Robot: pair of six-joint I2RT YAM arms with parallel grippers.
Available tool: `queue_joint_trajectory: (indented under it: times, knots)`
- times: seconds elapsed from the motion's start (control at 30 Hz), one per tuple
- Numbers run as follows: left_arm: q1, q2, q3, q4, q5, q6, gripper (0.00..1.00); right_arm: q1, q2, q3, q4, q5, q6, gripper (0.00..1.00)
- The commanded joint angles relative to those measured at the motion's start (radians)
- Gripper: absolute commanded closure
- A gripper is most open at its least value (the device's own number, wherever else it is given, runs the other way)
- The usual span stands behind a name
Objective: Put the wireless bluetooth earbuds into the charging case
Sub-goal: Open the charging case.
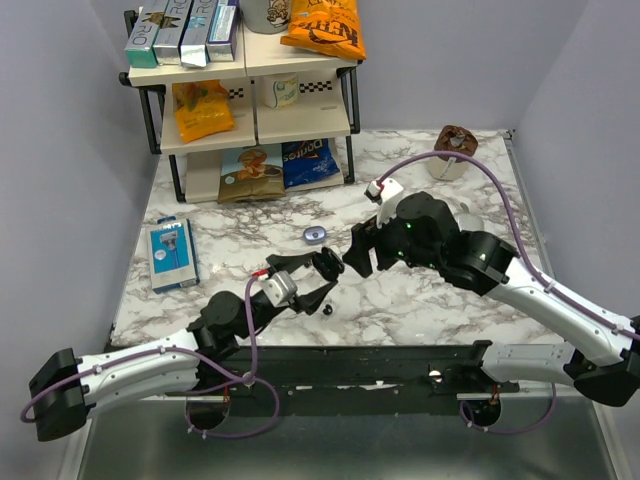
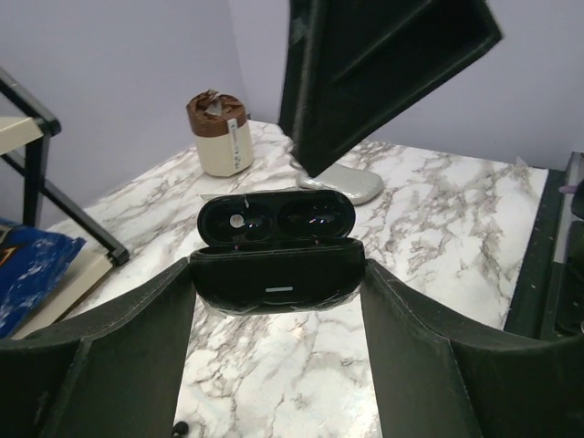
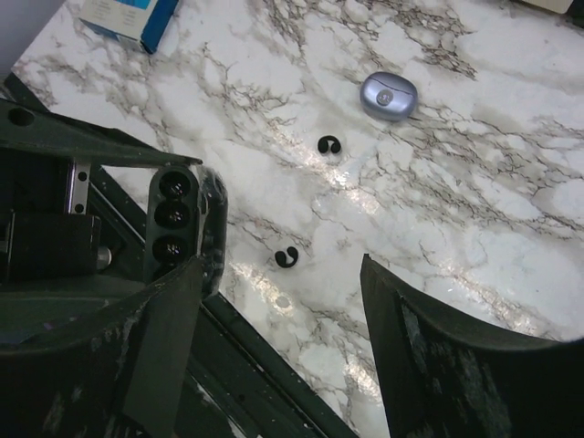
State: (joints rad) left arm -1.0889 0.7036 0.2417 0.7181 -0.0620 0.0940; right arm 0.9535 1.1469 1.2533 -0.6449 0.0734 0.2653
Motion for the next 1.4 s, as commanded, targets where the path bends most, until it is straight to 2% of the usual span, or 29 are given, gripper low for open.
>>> queue_joint_trajectory:
  times: [0.0,0.13,0.23,0.4,0.67,0.93,1.2,1.37]
  knots:
    - [-0.005,-0.084,-0.010,-0.089,-0.160,0.006,1.00,-0.004,-0.018,-0.057,0.027,-0.029,0.020,0.23]
    - [-0.008,-0.197,-0.015,-0.187,-0.347,-0.010,1.00,-0.004,-0.047,-0.178,0.131,-0.098,0.046,0.23]
    - [-0.014,-0.245,-0.030,-0.195,-0.383,0.000,1.00,-0.004,-0.079,-0.248,0.226,-0.168,0.071,0.24]
    - [-0.026,-0.201,-0.002,-0.217,-0.345,0.007,1.00,-0.004,-0.150,-0.237,0.343,-0.084,0.129,0.14]
    - [-0.034,-0.158,0.001,-0.184,-0.283,0.000,1.00,-0.004,-0.066,-0.111,0.332,-0.087,0.097,0.12]
    - [-0.037,-0.151,0.004,-0.149,-0.205,0.004,1.00,-0.005,0.054,-0.077,0.332,-0.175,0.086,0.19]
    - [-0.039,-0.128,0.008,-0.105,-0.171,0.007,1.00,-0.005,0.097,-0.060,0.338,-0.193,0.071,0.24]
    - [-0.040,-0.134,0.010,-0.091,-0.164,0.010,1.00,-0.005,0.109,-0.066,0.338,-0.204,0.074,0.30]
